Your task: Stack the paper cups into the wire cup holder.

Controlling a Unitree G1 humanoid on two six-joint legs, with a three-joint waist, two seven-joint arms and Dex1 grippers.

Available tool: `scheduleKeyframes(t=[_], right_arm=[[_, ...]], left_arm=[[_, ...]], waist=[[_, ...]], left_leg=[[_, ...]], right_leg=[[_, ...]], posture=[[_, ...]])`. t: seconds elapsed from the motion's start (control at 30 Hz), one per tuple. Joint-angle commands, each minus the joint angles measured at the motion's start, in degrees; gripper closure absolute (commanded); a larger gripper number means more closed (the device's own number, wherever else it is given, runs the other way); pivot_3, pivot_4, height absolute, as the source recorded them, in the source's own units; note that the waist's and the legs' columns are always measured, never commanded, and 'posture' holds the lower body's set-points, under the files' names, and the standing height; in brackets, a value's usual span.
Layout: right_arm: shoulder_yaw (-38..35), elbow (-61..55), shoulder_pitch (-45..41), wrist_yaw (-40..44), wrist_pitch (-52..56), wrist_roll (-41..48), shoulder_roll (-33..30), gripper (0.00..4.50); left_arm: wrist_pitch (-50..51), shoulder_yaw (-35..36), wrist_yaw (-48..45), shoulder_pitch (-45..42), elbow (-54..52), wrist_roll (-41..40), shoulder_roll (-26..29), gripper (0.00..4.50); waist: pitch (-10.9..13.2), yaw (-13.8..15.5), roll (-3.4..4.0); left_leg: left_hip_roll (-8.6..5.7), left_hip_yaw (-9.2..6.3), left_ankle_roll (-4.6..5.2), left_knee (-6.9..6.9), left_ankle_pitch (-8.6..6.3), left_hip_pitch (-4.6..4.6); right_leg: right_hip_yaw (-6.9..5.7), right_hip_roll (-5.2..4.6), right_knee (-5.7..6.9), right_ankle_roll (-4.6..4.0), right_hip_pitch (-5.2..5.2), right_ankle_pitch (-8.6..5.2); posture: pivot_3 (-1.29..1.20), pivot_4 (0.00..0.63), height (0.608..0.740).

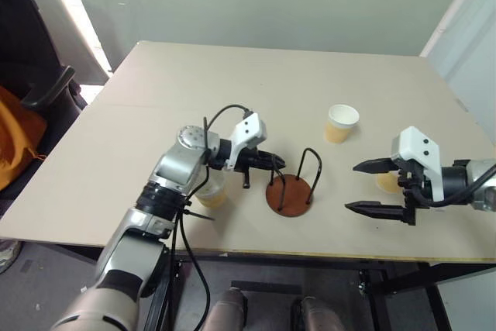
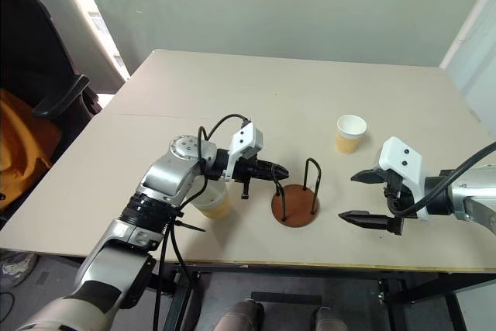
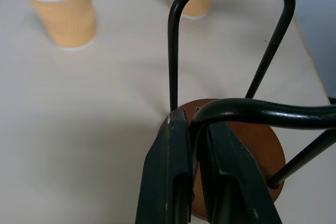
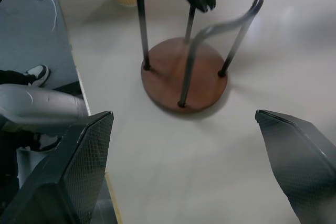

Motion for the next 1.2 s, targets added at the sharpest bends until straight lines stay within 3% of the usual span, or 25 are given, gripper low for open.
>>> scheduleKeyframes(t=[0.03,0.23,0.33,0.53,0.67,0.8,0.93,1.2], right_arm=[[-2.6,-1.3,0.2,-0.6,-0.3,0.1,-0.7,0.00],[-2.5,-2.0,1.6,-1.4,-0.5,-0.9,-0.7,0.00],[-3.2,-2.3,2.2,-1.5,-0.3,-0.9,-0.8,0.00],[-4.3,-2.3,3.8,-1.4,-0.5,-1.6,-1.3,0.00],[-5.7,0.0,5.1,0.0,-1.6,-3.6,-3.2,0.00],[-6.1,3.7,6.3,2.0,-4.1,-6.7,-5.8,0.00],[-6.0,10.9,6.1,4.6,-8.7,-11.9,-9.5,0.00],[3.4,23.2,-1.6,8.0,-16.3,-19.2,-9.1,0.00]], left_arm=[[-3.4,-1.0,-2.2,-1.5,0.7,0.4,-0.3,4.45],[-6.4,-2.9,-3.0,-4.8,6.0,2.6,-1.6,4.45],[-5.2,-2.9,-3.4,-6.6,8.3,2.6,-2.5,3.64],[-3.9,-3.0,-5.3,-6.5,6.4,2.2,-2.6,1.58],[-3.2,-2.4,-6.9,-5.4,3.2,2.0,0.4,0.14],[-2.0,-0.9,-7.1,-5.3,-0.3,1.2,3.2,0.07],[-2.6,1.8,-9.9,-4.7,-4.3,0.2,10.1,0.07],[7.3,9.8,-10.7,-1.1,-21.9,-9.8,20.2,0.07]], waist=[[0.0,0.0,0.01],[0.0,0.0,0.01],[0.0,0.0,0.01],[0.0,0.0,0.01],[0.0,0.0,0.01],[0.0,-0.1,0.01],[0.0,-0.1,0.01],[0.0,-0.3,0.02]], left_leg=[[0.00,0.03,0.00,-0.01,0.00,0.04],[-0.01,0.13,0.07,-0.03,-0.04,0.09],[-0.01,0.40,0.17,-0.03,-0.10,0.18],[-0.01,0.89,0.43,0.00,-0.29,0.25],[0.00,0.93,0.40,0.00,-0.30,0.22],[0.03,1.00,0.36,-0.01,-0.34,0.20],[0.04,1.02,0.49,-0.02,-0.43,0.17],[0.06,1.03,0.56,-0.05,-0.53,0.16]], right_leg=[[0.03,0.00,0.00,0.00,0.01,0.00],[0.26,0.01,-0.02,0.08,0.04,0.04],[0.51,0.01,-0.03,0.19,0.05,0.05],[0.82,-0.02,-0.21,0.44,0.05,0.05],[0.85,-0.03,-0.38,0.49,0.05,0.08],[0.88,-0.03,-0.51,0.50,0.04,0.09],[0.89,-0.04,-0.62,0.51,0.03,0.10],[0.87,-0.05,-0.71,0.45,0.01,0.13]], posture=[[0.00,0.150,0.740],[0.00,0.150,0.740],[0.00,0.150,0.740],[0.00,0.150,0.740],[0.00,0.150,0.740],[0.00,0.150,0.740],[0.00,0.150,0.740],[0.00,0.150,0.740]])
